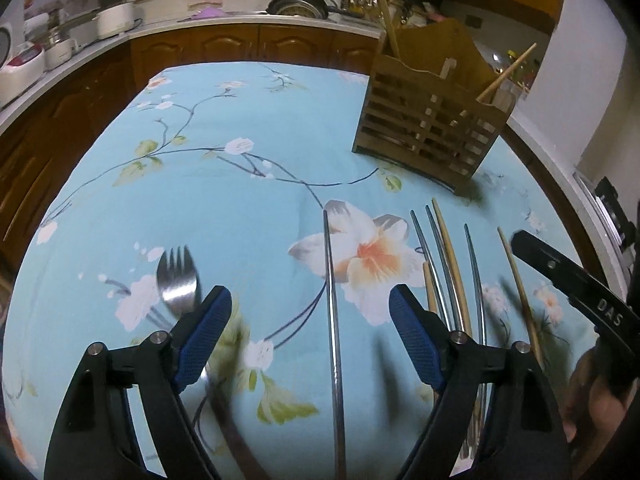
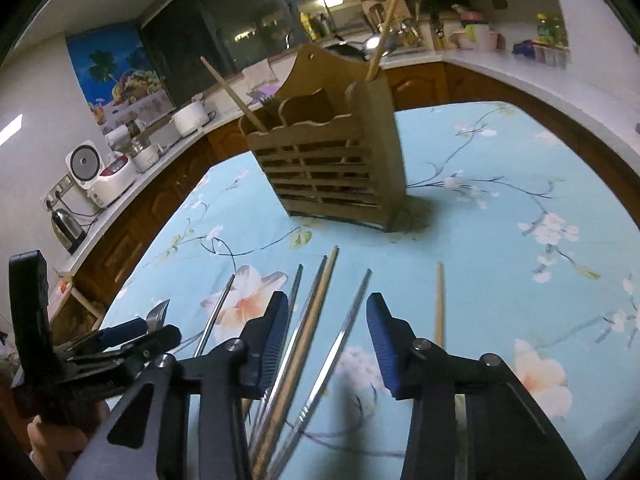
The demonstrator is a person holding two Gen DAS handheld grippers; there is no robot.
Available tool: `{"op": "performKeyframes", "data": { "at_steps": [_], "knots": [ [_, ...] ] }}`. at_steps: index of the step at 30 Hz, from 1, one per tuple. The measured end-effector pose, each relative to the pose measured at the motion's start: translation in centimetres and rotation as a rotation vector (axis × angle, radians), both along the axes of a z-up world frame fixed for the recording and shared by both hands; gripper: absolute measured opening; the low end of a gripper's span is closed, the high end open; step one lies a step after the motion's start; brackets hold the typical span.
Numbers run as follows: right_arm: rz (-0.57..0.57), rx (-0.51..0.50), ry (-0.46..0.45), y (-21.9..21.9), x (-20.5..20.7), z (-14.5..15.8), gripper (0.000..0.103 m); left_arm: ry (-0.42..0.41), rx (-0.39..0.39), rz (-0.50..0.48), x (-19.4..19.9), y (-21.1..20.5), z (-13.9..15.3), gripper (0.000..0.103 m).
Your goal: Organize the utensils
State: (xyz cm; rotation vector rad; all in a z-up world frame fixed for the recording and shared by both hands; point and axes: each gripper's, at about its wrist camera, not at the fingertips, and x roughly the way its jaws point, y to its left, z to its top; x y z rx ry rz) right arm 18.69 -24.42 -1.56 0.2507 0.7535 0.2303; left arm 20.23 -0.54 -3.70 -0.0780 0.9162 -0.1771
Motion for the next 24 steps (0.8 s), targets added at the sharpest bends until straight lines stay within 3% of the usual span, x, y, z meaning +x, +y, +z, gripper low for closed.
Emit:
{"op": "performKeyframes", "data": {
  "at_steps": [7,15,21,22,24],
  "knots": [
    [0.025,-0.004,0.071,1.5,3.7,-1.3,0.028,0.03,0.014,-0.03,2.6,-0.7,-0.2,0.071],
    [0.019,-0.092,0.162,3.0,7.0,-3.5,0.011,0.089,0.036,-0.073,5.7,-1.9,-2.0,0.045],
    [0.034,-0.152,0.162,3.6,8.2,-4.0,0.007,0.059,0.123,-0.109,6.1,-3.6,-2.6,0.041],
    [0.036,-0.157,0.16,3.7,8.3,-4.0,0.007,0.053,0.134,-0.113,6.1,-3.8,-2.7,0.039],
    [0.037,-0.165,0.153,3.7,8.3,-4.0,0.007,0.047,0.129,-0.123,6.0,-4.0,-2.6,0.021]
  ]
}}
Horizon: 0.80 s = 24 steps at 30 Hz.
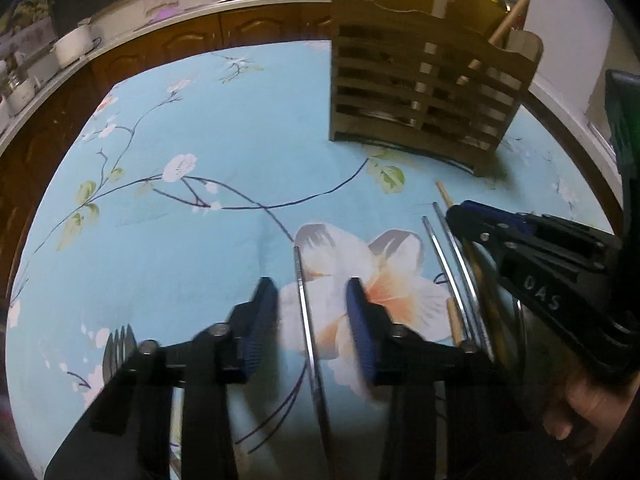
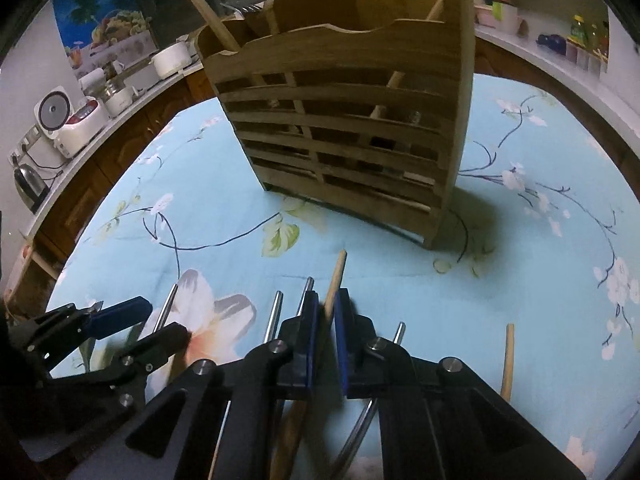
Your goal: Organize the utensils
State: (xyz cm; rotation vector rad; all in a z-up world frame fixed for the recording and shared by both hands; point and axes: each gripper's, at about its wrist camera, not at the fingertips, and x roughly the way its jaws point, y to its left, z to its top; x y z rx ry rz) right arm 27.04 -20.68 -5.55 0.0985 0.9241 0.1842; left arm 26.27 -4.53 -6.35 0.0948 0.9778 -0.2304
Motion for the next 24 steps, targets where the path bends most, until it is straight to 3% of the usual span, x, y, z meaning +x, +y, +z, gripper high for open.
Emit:
{"op": "performKeyframes", "data": {
  "at_steps": [2,7,17,21,24],
  "knots": [
    [0.007,-0.009,-0.009,0.0,-0.2,0.0,0.009,0.004,-0.012,-0.003,0.1,0.1,0.0,0.005],
    [-0.005,0.065,0.007,-0.6,0.0,0.1,0.006,0.024,-0.092,0.006,0.1,1.2,0.3,0.005],
    [-0.011,0.171,-0.049,-2.5,-2.8,2.8,0.005,-0.021,-0.219,0.009,-2.5,2.8,3.5,0.004],
    [0.001,0.138,-0.043,-1.8,-2.8,2.9,0.005,-0.027,-0.23,0.014,-3.0,3.2,4.2,0.004],
    [0.009,0.094,-0.003,-0.9,-1.9,1.4,0.006,-0.021,-0.236,0.02,-3.4,3.4,4.2,0.004]
  ]
}}
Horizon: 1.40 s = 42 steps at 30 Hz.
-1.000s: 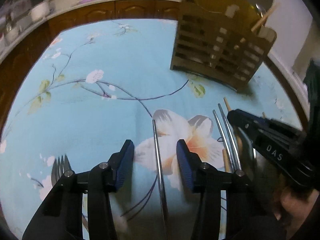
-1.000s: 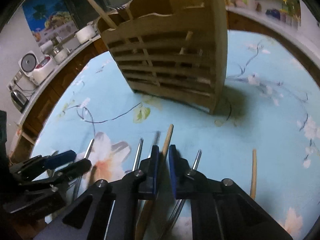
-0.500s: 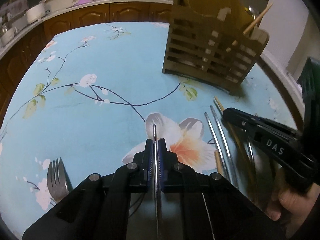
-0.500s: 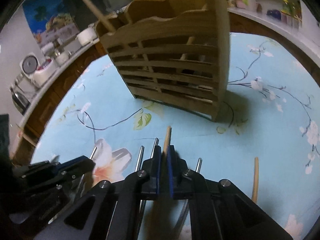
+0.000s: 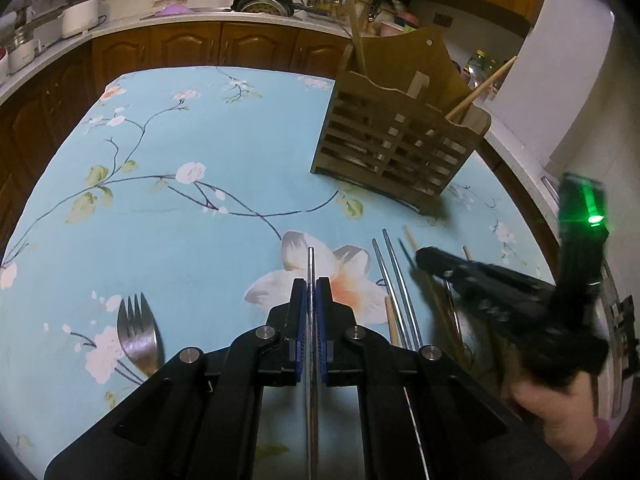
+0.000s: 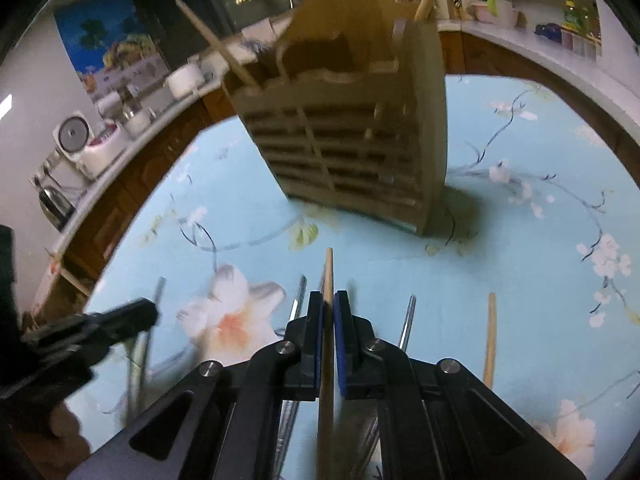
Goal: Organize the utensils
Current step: 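Lift both held chopsticks and carry them over the wooden holder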
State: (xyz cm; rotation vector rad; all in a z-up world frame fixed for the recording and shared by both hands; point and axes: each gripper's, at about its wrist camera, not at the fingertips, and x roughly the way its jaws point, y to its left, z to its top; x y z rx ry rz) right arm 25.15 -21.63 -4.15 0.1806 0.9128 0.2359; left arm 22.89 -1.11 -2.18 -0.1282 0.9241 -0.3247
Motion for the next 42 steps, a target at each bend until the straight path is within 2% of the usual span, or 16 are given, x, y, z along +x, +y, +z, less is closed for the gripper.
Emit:
{"op": "performKeyframes", "data": {
  "at_steps": [3,10,17,19,24,31,37,42],
  "knots": [
    [0.008,-0.058,0.023,0.7,0.5,-1.3,0.006,-0.001,-0.003,0.004,-0.3,0.3,-0.1,0.004],
    [0.04,-0.131,0.055,1.4,1.7,-1.2,0.008,-0.001,-0.011,0.01,-0.5,0.7,0.0,0.004],
    [0.059,-0.165,0.044,2.4,2.4,-1.3,0.01,0.0,-0.017,0.009,-0.8,0.9,0.2,0.004],
    [0.067,-0.186,0.039,2.6,2.3,-1.3,0.007,-0.008,-0.02,0.009,-1.0,1.0,0.6,0.004],
    [0.043,-0.105,0.018,1.5,1.0,-0.2,0.005,-0.039,-0.03,0.006,-1.7,1.0,2.1,0.004],
    [-0.001,0.078,-0.122,-1.7,-3.9,5.6,0.005,-0.11,-0.071,-0.003,-3.4,1.4,5.7,0.004],
    [-0.014,0.152,-0.236,-3.3,-7.1,10.1,0.005,-0.172,-0.091,-0.012,-4.7,1.4,8.6,0.004],
    [-0.022,0.179,-0.302,-4.6,-8.7,12.7,0.005,-0.21,-0.113,-0.023,-5.4,1.4,10.6,0.004]
  ]
}}
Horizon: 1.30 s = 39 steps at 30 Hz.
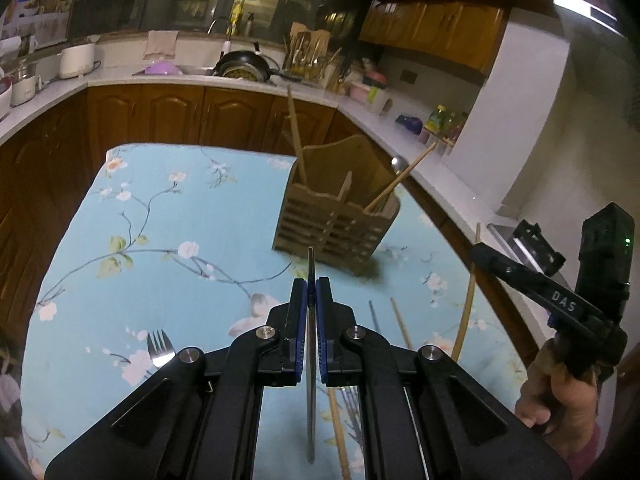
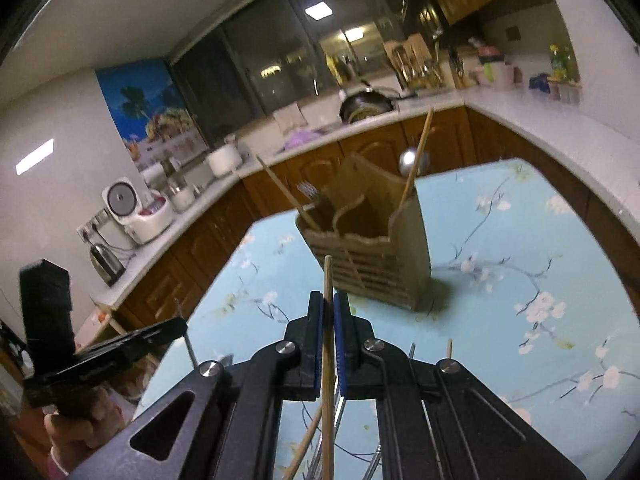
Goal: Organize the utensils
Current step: 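Lift both held chopsticks and carry them over the wooden holder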
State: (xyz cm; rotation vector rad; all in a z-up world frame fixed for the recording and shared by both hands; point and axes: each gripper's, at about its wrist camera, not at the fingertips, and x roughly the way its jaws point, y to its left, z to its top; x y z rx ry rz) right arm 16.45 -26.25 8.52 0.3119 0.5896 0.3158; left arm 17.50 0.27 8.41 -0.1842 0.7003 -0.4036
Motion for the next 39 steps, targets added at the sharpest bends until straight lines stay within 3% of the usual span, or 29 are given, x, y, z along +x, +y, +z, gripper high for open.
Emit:
{"op": "performKeyframes", "data": {
  "at_steps": [7,22,39],
  "knots": [
    [-0.019,0.017,-0.069,-1.2,-0.8,2.3,0.005,-0.034,-0.005,-0.01,-0.2,-0.6,1.5,0.004],
    [-0.07,0.028,-0.155,-1.9,0.0,3.6,0.005,-0.087,-0.002,-0.008,0.8,-1.2,3.4,0.004],
    [-0.194,0.01,-0.369,-2.9,7.2,8.8,0.005,-0.26,-0.013,0.032,8.3,-2.7,10.5,0.004]
  ]
}}
